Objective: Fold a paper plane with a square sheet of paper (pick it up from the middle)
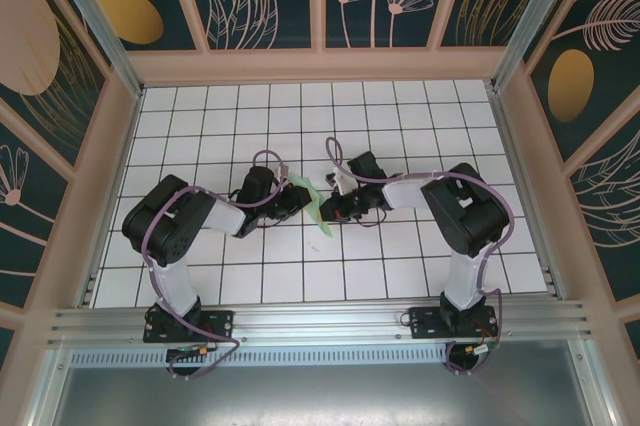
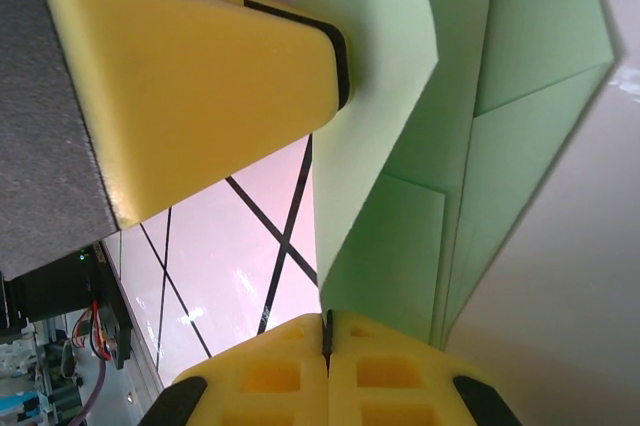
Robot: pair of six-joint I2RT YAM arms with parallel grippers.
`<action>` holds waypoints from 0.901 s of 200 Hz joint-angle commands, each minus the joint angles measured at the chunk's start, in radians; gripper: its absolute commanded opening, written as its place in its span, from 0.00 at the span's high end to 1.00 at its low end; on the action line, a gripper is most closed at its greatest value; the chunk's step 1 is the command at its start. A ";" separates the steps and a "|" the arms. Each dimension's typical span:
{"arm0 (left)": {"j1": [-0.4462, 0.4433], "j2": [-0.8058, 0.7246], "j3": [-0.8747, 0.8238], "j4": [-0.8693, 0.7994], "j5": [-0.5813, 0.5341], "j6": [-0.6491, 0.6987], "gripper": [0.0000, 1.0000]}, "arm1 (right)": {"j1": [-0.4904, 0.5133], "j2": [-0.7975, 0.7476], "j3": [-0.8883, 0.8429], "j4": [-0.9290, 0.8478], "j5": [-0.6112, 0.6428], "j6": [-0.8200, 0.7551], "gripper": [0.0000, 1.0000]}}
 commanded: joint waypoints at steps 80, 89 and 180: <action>-0.003 -0.011 0.010 -0.039 -0.077 -0.014 0.83 | 0.012 -0.071 0.015 -0.058 0.134 -0.105 0.74; -0.003 -0.012 0.000 -0.015 -0.079 -0.035 0.83 | 0.024 -0.075 0.021 -0.079 0.187 -0.129 0.74; -0.001 -0.007 -0.024 0.035 -0.079 -0.085 0.84 | 0.071 -0.077 -0.012 -0.007 0.255 -0.151 0.78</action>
